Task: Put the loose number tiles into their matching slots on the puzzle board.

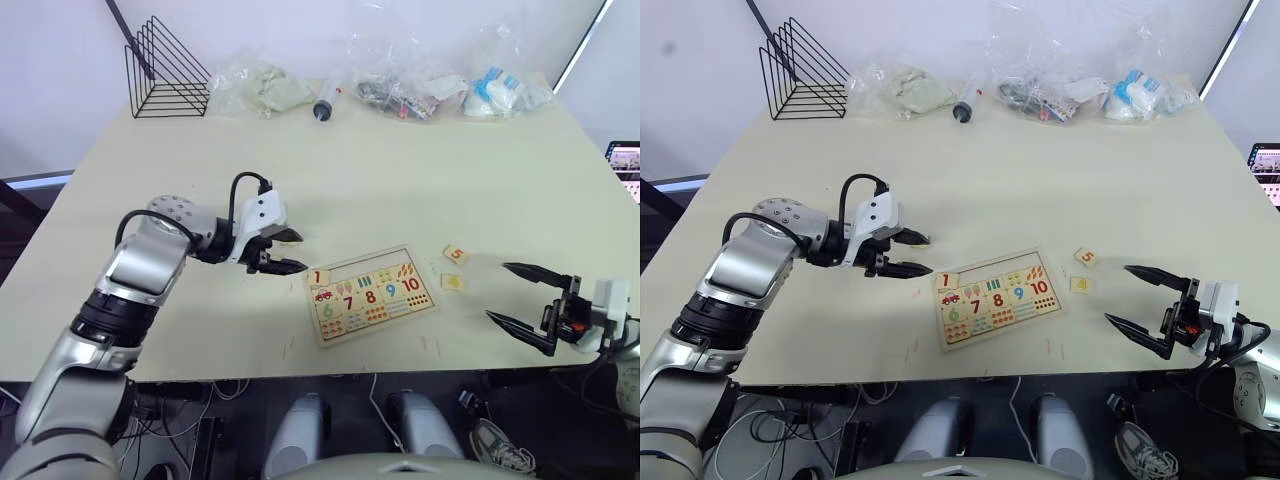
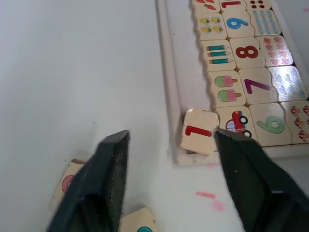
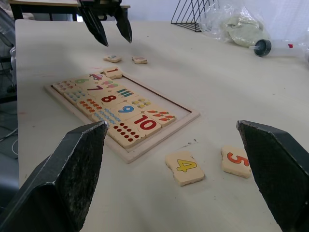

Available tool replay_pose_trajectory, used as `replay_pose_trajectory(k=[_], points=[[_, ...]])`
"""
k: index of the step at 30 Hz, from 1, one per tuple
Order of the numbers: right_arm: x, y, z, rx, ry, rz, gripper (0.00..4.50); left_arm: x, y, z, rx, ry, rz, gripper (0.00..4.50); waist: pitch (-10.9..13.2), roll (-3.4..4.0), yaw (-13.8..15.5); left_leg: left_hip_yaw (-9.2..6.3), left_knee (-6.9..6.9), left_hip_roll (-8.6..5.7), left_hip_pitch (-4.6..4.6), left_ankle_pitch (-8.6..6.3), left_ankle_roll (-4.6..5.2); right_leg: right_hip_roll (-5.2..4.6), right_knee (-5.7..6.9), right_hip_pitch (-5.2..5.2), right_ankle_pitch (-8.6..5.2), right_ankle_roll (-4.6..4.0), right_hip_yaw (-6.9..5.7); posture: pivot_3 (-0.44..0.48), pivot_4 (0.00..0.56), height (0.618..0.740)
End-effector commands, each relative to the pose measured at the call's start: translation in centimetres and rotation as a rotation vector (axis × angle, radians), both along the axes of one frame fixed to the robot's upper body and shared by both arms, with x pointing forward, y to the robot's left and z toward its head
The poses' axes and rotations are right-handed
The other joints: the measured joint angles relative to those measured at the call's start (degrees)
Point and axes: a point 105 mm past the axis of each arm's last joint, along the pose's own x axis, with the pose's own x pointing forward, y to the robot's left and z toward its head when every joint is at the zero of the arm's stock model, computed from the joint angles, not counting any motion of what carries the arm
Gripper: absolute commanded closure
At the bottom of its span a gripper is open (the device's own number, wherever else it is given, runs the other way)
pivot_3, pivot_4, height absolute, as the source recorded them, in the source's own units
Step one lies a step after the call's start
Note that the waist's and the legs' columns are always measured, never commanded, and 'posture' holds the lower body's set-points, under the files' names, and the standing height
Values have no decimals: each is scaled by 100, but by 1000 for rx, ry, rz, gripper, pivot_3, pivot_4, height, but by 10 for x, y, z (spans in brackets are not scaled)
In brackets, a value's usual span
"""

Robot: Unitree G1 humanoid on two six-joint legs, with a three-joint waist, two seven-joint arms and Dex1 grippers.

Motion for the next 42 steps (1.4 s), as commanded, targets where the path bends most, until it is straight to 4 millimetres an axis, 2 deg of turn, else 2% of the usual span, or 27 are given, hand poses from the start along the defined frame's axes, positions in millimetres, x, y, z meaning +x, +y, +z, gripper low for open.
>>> replay_pose_trajectory(k=[1, 3, 4, 11, 16, 29, 42], points=[[1, -4, 9, -12, -40, -2, 0, 5, 5, 6, -32, -77, -11, 3512, 0, 0, -2, 1, 0, 0, 0, 0, 0, 0, 0, 0, 0, 0, 0, 0, 150, 740], [1, -4, 9, -13, -41, -2, 0, 6, 5, 2, -31, -81, -22, 4449, 0, 0, -3, 1, 0, 0, 0, 0, 0, 0, 0, 0, 0, 0, 0, 0, 150, 740], [1, -4, 10, -14, -41, -2, 0, 5, 5, 1, -34, -78, -27, 4482, 0, 0, -3, 1, 0, 0, 1, 0, 0, 0, 0, 0, 0, 0, 0, 0, 150, 740], [0, -4, 9, -17, -37, -3, 0, 2, -1, -15, -22, -55, -58, 4482, 0, 0, -2, 1, 0, -1, 0, 0, 0, 0, 0, 0, 1, 0, 0, 0, 150, 740], [1, -5, 9, -19, -35, -4, 0, 8, -4, -21, -19, -72, -51, 4482, 0, 0, -1, 1, 0, -1, 0, 0, 0, 0, 2, 0, 1, 0, 0, 0, 150, 740], [1, -6, 8, -22, -34, -4, 0, 11, -1, -28, -4, -72, -71, 4482, 0, 0, -1, 1, 0, -1, 1, 0, 0, 0, 3, 0, 1, 1, 0, 0, 150, 740], [2, -4, 7, -18, -34, -6, 0, 13, -10, -31, -12, -72, -105, 4482, 0, 0, -2, 1, 0, -1, 1, 0, 0, 0, 3, 0, 1, 1, 0, 0, 150, 740]])
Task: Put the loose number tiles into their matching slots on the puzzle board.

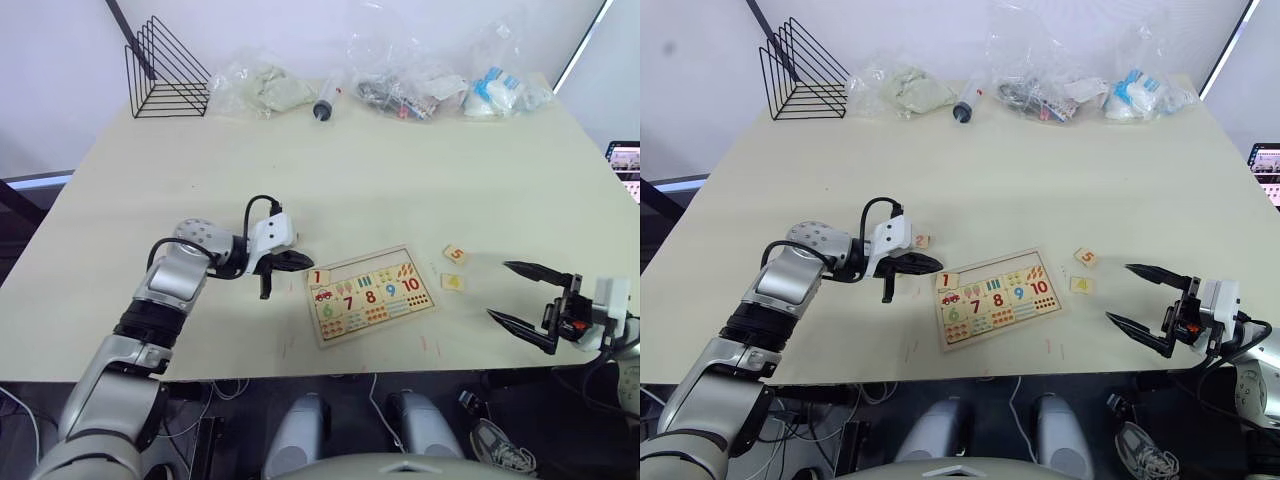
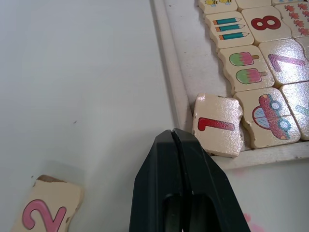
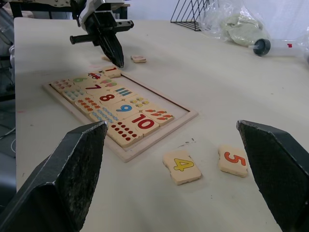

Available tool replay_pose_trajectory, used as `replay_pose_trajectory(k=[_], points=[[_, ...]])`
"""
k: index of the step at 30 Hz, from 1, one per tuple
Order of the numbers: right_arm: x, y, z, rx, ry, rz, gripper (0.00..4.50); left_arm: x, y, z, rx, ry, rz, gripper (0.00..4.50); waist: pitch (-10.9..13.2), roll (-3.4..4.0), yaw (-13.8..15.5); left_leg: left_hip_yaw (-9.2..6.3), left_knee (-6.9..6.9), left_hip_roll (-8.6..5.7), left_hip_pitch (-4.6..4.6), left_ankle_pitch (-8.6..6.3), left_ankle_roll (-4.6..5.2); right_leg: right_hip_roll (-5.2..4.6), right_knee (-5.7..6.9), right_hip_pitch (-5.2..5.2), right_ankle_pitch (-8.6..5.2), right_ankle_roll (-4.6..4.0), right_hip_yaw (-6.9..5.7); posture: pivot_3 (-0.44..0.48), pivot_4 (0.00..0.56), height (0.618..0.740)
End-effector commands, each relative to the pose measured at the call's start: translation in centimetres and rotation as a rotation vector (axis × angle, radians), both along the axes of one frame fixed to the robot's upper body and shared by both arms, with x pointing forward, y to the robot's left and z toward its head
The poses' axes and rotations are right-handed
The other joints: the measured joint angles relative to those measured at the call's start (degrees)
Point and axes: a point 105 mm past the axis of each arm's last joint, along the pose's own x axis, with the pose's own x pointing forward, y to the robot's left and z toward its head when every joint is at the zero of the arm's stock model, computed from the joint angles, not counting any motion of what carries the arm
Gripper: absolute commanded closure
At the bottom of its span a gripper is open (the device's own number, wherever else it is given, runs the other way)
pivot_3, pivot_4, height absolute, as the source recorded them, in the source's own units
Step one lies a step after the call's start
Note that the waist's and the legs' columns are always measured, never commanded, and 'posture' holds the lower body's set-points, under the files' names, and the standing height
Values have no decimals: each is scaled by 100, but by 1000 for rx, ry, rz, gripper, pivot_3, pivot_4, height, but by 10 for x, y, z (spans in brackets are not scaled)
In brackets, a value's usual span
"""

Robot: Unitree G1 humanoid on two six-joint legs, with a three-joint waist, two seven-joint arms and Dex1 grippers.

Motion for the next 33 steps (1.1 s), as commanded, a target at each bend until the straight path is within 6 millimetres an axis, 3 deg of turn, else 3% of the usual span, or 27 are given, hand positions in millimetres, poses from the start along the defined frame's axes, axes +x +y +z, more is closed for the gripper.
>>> replay_pose_trajectory(k=[1, 33], points=[[0, -2, 7, -8, -34, -3, 0, 3, -3, 9, 2, -37, -22, 4482, 0, 0, -1, 0, 0, 0, 0, 0, 0, 0, 0, 0, 0, 0, 0, 0, 150, 740], [-3, -5, 2, -11, -18, -4, 0, -8, -2, 1, 27, -12, -70, 4482, 0, 0, -2, 0, 0, 0, 1, 0, 0, 0, 2, 0, 0, 0, 0, 0, 150, 740]])
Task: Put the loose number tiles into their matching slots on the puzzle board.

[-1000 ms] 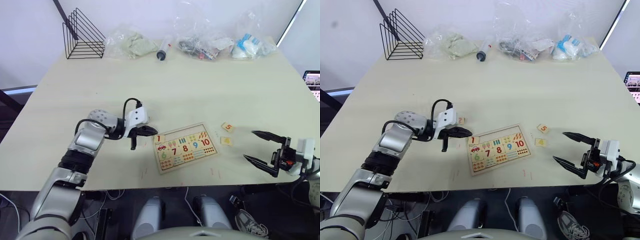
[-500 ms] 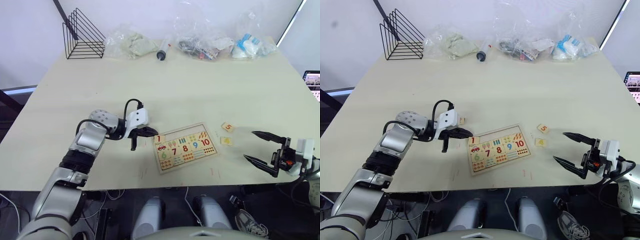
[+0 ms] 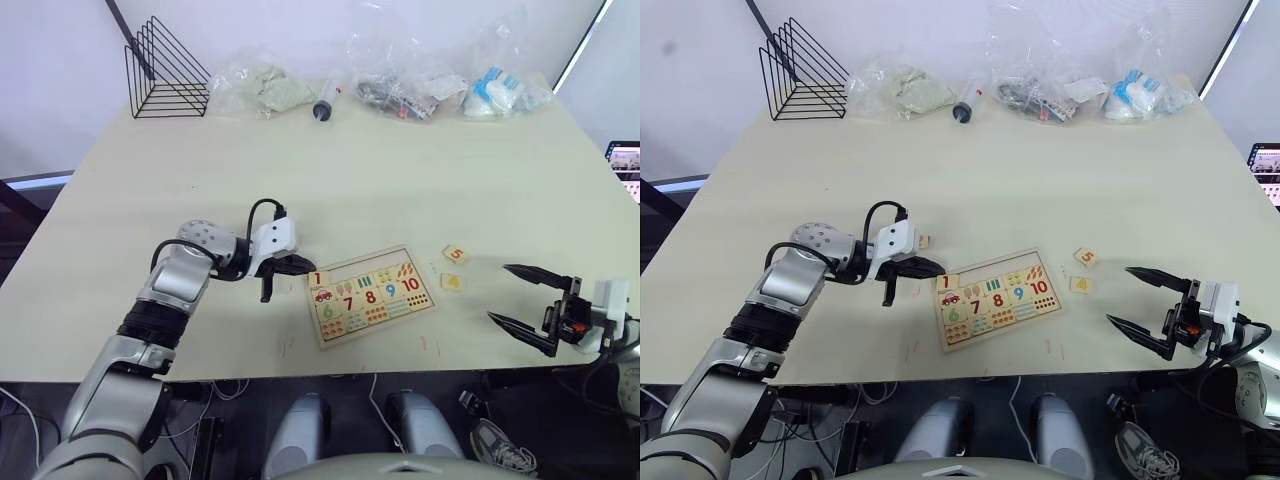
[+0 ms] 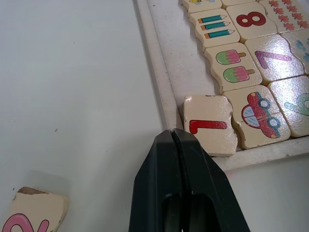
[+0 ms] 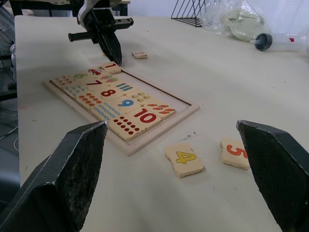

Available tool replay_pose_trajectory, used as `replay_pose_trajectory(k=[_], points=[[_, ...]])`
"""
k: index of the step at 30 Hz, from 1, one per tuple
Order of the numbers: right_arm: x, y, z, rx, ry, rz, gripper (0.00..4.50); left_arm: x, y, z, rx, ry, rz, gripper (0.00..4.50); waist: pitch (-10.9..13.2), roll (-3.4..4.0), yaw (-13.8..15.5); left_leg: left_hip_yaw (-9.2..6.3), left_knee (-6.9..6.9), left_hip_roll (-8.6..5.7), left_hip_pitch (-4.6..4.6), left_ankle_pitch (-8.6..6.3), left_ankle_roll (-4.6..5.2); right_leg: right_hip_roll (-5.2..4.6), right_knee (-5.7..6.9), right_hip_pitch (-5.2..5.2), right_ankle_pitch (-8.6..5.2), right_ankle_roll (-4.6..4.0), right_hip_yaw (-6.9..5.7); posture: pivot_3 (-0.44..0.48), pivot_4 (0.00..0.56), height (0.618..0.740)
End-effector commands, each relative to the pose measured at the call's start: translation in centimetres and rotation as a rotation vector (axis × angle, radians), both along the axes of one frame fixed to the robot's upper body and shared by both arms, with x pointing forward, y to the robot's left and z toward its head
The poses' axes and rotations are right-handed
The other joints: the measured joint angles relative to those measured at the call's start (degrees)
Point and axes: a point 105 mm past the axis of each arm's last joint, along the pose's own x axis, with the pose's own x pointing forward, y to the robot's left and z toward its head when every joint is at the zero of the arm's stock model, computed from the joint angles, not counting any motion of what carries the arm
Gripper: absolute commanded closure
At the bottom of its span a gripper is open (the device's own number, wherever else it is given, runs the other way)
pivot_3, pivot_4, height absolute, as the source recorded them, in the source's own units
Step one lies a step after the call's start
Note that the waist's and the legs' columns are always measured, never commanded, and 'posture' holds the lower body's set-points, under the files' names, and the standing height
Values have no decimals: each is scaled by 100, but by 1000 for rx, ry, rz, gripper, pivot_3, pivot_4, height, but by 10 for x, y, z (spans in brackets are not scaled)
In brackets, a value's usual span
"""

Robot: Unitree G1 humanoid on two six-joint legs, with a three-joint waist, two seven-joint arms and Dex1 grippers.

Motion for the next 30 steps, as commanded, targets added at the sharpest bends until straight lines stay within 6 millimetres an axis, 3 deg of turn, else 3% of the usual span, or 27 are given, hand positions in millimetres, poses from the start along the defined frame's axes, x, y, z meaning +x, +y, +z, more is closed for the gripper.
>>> replay_pose_trajectory(k=[1, 30], points=[[-1, -3, 7, -9, -34, -6, 0, -4, 0, 4, 8, -14, -30, 4482, 0, 0, 0, 0, 0, 0, 0, 0, 0, 0, 0, 0, 0, 0, 0, 0, 150, 740], [0, -5, 5, -10, -30, -12, 0, -6, 3, 7, 9, -50, -47, 4482, 0, 0, 1, -1, 0, 0, 0, 0, 0, 0, 2, 0, 0, 0, 0, 0, 150, 740]])
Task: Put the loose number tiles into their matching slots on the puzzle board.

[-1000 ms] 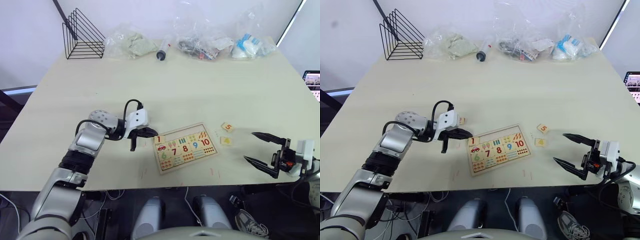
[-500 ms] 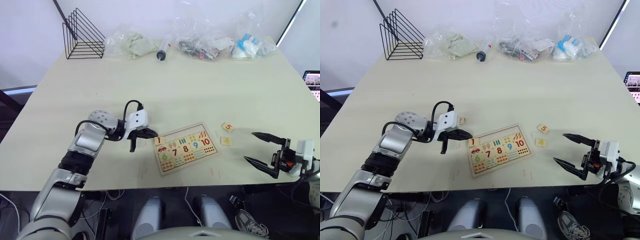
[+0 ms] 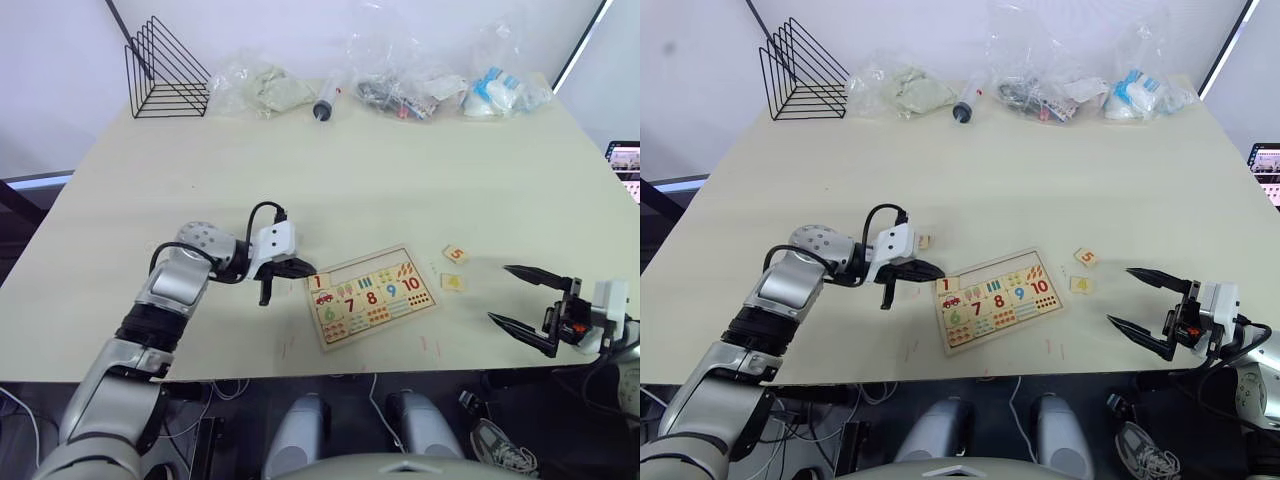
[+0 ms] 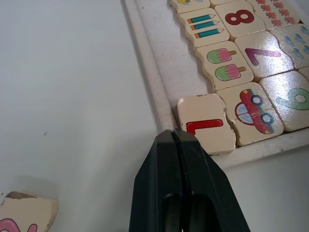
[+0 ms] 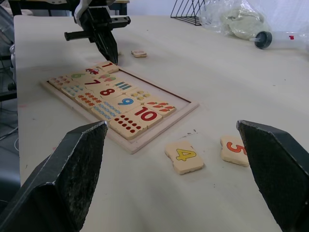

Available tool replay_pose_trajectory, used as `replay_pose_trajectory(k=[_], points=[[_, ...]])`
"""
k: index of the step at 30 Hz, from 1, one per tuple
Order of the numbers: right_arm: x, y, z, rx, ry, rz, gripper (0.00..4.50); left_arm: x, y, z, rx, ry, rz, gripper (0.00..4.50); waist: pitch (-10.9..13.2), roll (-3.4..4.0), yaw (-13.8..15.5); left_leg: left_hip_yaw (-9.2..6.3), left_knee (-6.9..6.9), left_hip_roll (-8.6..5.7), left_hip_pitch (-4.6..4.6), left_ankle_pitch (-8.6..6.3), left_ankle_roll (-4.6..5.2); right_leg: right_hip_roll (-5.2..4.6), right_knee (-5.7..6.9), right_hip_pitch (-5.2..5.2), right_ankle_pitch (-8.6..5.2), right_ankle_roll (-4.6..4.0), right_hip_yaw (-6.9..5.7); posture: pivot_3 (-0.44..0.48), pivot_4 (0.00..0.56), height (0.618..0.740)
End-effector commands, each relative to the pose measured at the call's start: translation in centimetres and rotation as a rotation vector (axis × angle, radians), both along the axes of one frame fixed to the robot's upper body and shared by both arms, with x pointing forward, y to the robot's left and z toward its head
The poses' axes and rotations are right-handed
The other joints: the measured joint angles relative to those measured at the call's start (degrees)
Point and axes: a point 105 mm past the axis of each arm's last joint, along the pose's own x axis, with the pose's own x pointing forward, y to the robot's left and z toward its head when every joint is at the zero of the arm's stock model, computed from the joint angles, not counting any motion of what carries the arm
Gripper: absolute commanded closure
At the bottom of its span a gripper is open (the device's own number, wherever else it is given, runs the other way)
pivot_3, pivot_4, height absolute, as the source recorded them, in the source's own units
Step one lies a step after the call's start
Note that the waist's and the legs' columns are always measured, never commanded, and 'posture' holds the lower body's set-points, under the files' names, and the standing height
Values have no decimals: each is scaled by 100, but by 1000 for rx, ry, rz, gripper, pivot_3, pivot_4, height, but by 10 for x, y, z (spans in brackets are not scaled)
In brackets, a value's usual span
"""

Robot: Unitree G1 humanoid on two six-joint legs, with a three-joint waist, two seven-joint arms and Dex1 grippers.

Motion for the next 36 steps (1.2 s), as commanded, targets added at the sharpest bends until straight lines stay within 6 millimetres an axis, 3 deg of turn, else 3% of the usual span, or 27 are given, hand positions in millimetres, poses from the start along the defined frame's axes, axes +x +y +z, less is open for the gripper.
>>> replay_pose_trajectory(k=[1, 28, 36], points=[[0, -4, 7, -12, -37, -10, 0, 0, 4, 8, 5, -43, -16, 4482, 0, 0, -1, 0, 0, 0, 0, 0, 0, 0, 0, 0, 0, 0, 0, 0, 150, 740], [3, -3, 8, -9, -38, -5, 0, -5, 3, 7, 1, -40, -26, 4482, 0, 0, 1, 0, 0, 0, 1, 0, 0, 0, 1, 0, 0, 0, 0, 0, 150, 740], [0, -4, 9, -5, -36, 4, 0, 2, 5, 23, -107, -81, 52, 4482, 0, 0, 0, 0, 0, 0, 1, 0, 0, 0, 1, 0, 0, 0, 0, 0, 150, 740]])
